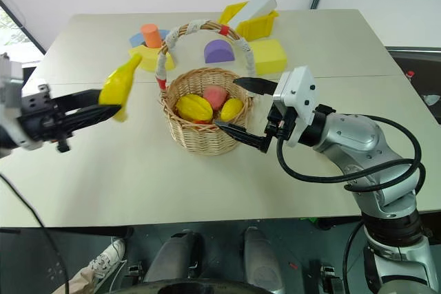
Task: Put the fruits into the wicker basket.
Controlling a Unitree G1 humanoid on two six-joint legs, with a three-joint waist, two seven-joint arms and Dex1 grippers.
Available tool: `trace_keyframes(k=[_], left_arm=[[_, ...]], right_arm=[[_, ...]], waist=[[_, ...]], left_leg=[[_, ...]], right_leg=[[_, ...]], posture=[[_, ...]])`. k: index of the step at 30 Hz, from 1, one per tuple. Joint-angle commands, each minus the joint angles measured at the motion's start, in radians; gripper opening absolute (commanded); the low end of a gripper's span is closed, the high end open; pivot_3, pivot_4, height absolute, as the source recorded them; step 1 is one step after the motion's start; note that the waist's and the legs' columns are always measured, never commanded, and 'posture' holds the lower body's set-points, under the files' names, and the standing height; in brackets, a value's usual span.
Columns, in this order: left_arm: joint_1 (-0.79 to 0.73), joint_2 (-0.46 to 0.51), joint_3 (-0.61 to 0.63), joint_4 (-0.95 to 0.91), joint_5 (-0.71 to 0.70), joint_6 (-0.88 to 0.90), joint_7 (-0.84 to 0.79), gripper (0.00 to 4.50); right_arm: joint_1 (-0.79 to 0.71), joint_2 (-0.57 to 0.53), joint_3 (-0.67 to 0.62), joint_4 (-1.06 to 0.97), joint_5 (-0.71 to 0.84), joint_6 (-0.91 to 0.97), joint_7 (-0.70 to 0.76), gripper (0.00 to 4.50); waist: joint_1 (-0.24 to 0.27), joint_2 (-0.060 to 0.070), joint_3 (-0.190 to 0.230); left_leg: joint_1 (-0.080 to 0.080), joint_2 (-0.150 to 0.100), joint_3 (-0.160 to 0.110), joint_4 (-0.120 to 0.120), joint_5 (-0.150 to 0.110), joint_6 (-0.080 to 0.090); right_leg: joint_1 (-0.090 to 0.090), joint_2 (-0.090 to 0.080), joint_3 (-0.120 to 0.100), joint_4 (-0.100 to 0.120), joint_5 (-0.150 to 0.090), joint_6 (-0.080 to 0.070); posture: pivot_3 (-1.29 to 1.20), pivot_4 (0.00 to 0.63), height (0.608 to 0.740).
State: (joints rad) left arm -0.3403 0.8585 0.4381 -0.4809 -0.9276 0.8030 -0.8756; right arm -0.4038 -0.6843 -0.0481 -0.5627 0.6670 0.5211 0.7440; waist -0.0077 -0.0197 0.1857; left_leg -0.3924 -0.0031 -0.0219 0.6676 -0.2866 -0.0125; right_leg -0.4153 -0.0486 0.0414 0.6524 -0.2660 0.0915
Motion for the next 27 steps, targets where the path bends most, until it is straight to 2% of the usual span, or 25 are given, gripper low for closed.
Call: trace_keyframes(k=[1, 5, 12, 15, 19, 23, 27], left_arm=[[-0.094, -0.043, -0.145, -0.092, -0.011, 0.012, 0.089, 1.47], [-0.246, -0.151, -0.42, -0.046, 0.188, -0.042, 0.156, 1.47], [-0.321, -0.22, -0.532, 0.101, 0.34, -0.149, 0.125, 1.47], [-0.319, -0.237, -0.532, 0.13, 0.35, -0.161, 0.104, 2.49], [-0.305, -0.256, -0.509, 0.135, 0.346, -0.175, 0.095, 4.4], [-0.276, -0.279, -0.522, 0.104, 0.331, -0.192, 0.066, 4.4], [-0.255, -0.324, -0.586, 0.079, 0.338, -0.196, 0.025, 4.4]], right_arm=[[-0.017, 0.002, -0.018, -0.013, -0.008, -0.022, 0.004, 4.5], [-0.014, 0.007, -0.028, -0.014, -0.021, -0.025, -0.011, 4.5], [0.031, 0.002, -0.056, -0.056, -0.026, -0.015, -0.052, 4.5], [0.088, -0.018, -0.112, -0.066, -0.024, 0.005, -0.08, 4.5], [0.215, -0.068, -0.25, -0.027, -0.026, 0.063, -0.107, 4.5], [0.33, -0.138, -0.342, 0.077, -0.152, 0.114, -0.184, 4.5], [0.342, -0.107, -0.465, 0.124, -0.139, 0.287, -0.34, 4.5]], waist=[[-0.004, 0.0, 0.0], [-0.007, 0.0, 0.0], [-0.008, 0.0, 0.0], [-0.005, 0.0, 0.0], [0.0, 0.0, 0.0], [-0.002, 0.0, 0.0], [-0.005, 0.001, 0.0]], left_leg=[[0.001, 0.0, 0.0, 0.0, 0.0, 0.0], [0.002, -0.001, 0.0, 0.0, 0.0, 0.001], [0.002, 0.001, 0.001, -0.001, 0.0, 0.001], [0.001, 0.0, 0.001, -0.001, 0.0, 0.001], [0.001, 0.0, 0.001, -0.001, 0.0, 0.001], [0.001, -0.001, 0.001, 0.0, 0.0, 0.001], [0.002, 0.0, 0.001, 0.0, 0.0, 0.001]], right_leg=[[0.001, 0.0, 0.0, -0.001, 0.0, 0.0], [0.002, 0.003, 0.0, -0.001, 0.0, 0.0], [0.001, 0.006, 0.0, -0.001, 0.0, 0.0], [0.001, 0.005, 0.0, -0.001, 0.0, 0.0], [0.002, 0.004, 0.0, -0.002, 0.0, 0.0], [0.003, 0.004, 0.001, -0.003, 0.0, 0.0], [0.003, 0.004, 0.001, -0.002, 0.0, 0.0]], posture=[[0.0, 0.15, 0.74], [0.0, 0.15, 0.74], [0.0, 0.15, 0.74], [0.0, 0.15, 0.74], [0.0, 0.15, 0.74], [0.0, 0.15, 0.74], [0.0, 0.15, 0.74]])
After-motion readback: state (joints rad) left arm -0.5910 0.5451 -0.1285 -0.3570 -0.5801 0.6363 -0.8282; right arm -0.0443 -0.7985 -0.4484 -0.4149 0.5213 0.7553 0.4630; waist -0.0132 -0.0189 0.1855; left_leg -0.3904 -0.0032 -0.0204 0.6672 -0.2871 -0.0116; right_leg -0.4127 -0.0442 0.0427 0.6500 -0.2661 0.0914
